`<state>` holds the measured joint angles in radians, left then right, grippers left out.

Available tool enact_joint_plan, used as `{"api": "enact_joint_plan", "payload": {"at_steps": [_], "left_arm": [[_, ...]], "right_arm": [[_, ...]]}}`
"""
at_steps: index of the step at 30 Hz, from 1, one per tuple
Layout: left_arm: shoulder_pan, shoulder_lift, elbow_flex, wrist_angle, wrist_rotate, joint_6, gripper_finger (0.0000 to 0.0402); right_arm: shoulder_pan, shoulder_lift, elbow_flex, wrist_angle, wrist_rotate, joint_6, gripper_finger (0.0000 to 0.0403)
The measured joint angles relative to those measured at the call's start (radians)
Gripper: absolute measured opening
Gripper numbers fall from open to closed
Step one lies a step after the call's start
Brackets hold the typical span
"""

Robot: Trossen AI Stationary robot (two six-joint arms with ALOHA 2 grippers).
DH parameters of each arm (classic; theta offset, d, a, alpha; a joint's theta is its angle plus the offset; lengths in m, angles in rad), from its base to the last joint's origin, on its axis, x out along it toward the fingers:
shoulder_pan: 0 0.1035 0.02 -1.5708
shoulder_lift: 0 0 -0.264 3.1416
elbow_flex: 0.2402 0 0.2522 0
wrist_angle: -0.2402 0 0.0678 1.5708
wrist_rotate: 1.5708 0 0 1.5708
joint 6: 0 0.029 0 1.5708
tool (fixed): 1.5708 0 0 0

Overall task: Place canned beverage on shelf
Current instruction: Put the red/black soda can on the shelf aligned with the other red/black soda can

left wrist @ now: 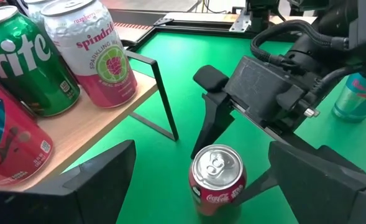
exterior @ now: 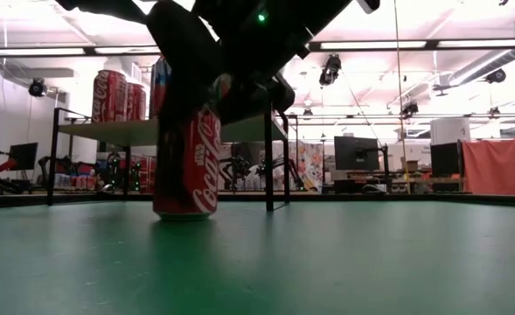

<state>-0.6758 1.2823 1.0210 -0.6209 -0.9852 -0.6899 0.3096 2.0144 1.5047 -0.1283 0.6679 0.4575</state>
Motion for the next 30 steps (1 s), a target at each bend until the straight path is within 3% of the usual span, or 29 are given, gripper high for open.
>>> {"api": "enact_joint_plan", "payload": {"at_steps": [6,16,30], "left_arm": [[0.000,0.000,0.000,0.000,0.000,0.000,0.0352],[0.000,0.012,-0.001,0.018,0.007,-0.032,0.0352],[0.006,0.260,-0.003,0.205,-0.035,-0.026,0.0352]], "right_arm": [[0.000,-0.010,0.000,-0.003,0.015,-0.028,0.0361],[0.037,-0.133,0.000,-0.079,0.010,-0.144,0.0367],[0.132,-0.351,-0.028,-0.357,0.015,-0.196,0.0368]]}}
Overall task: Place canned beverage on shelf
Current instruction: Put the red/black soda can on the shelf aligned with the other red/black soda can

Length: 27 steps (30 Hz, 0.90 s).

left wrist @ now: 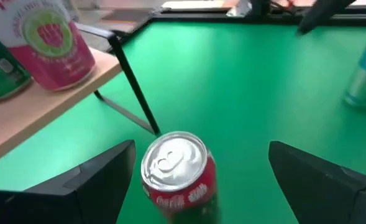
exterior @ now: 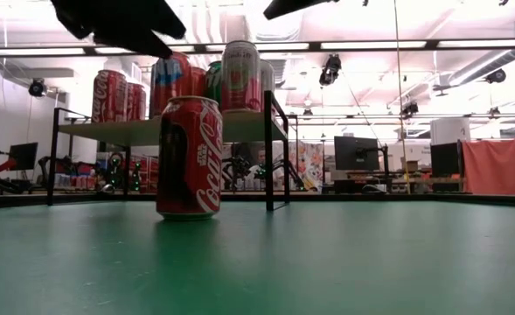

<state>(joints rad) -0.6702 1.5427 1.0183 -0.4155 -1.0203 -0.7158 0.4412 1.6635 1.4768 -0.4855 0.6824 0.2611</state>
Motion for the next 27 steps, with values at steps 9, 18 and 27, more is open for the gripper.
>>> {"api": "enact_joint_plan", "payload": {"at_steps": [9,18,27], "left_arm": [[0.056,0.110,0.000,0.092,-0.070,-0.010,0.0352],[0.070,0.152,0.000,0.113,-0.097,-0.071,0.0352],[0.071,0.205,0.000,0.112,-0.113,-0.118,0.0352]], "right_arm": [[0.015,-0.075,-0.067,-0.036,0.002,0.029,0.0368],[0.017,-0.082,-0.116,-0.034,0.009,0.043,0.0368],[0.017,-0.082,-0.154,-0.035,0.010,0.061,0.0368]]}}
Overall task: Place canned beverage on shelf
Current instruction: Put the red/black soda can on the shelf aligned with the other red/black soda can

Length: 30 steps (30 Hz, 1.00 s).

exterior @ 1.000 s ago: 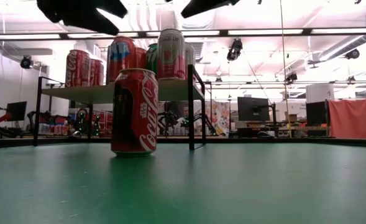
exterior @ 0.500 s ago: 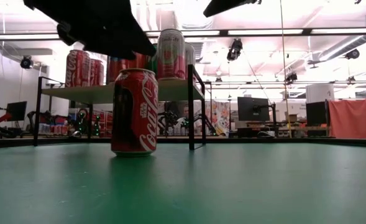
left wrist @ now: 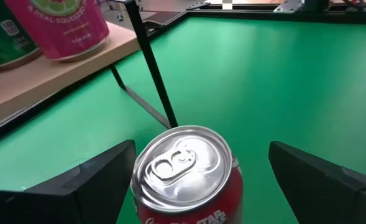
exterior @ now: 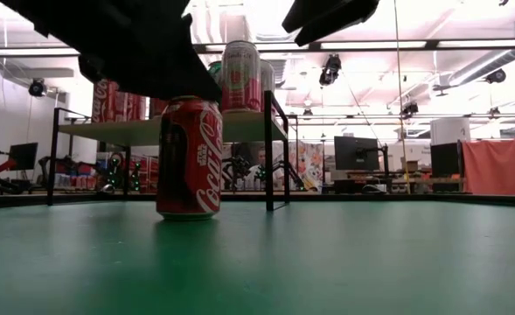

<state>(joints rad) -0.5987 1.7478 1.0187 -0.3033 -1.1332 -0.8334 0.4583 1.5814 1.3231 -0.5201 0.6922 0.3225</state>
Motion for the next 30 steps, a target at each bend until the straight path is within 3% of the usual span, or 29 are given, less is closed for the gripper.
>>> {"api": "enact_joint_plan", "payload": {"at_steps": [8,22,30], "left_arm": [[0.000,0.035,0.000,-0.003,-0.061,-0.040,0.0352],[0.001,0.102,-0.013,-0.003,-0.067,-0.129,0.0351],[0.000,0.106,-0.014,-0.003,-0.056,-0.148,0.0293]], "right_arm": [[0.000,0.000,-0.006,0.000,0.000,0.005,0.0368],[0.000,0.001,-0.006,0.001,0.017,0.011,0.0368],[0.000,0.002,-0.006,0.001,0.021,0.011,0.0368]]}}
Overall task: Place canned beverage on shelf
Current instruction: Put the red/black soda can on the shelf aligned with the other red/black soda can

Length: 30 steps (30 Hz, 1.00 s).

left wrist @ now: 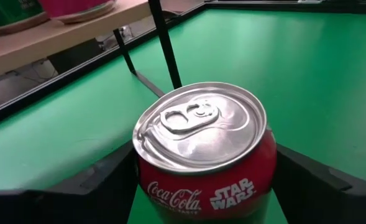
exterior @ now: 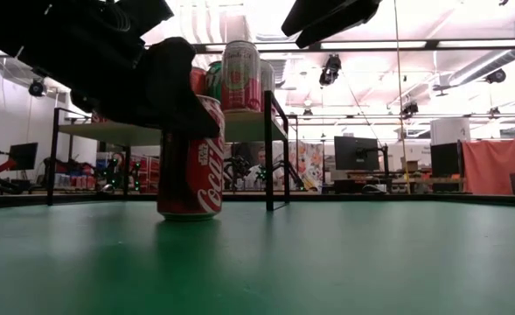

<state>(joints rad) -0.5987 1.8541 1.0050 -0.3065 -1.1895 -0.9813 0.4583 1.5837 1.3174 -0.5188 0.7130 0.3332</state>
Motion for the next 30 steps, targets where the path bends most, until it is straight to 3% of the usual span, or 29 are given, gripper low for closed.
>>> {"api": "enact_joint_plan", "payload": {"at_steps": [8,17,21,30], "left_arm": [[-0.004,-0.032,0.031,-0.071,0.007,0.003,0.0292],[-0.043,-0.232,0.165,-0.541,-0.094,-0.032,0.0292],[-0.046,-0.343,0.179,-0.772,-0.076,-0.117,0.0292],[-0.047,-0.589,0.137,-0.965,-0.024,-0.140,0.0292]], "right_arm": [[0.000,0.001,0.000,0.000,0.022,-0.001,0.0368],[0.000,0.002,0.000,0.001,0.023,-0.016,0.0368],[0.000,0.002,0.000,0.004,0.023,-0.030,0.0368],[0.000,0.002,0.000,0.038,0.023,-0.051,0.0368]]}}
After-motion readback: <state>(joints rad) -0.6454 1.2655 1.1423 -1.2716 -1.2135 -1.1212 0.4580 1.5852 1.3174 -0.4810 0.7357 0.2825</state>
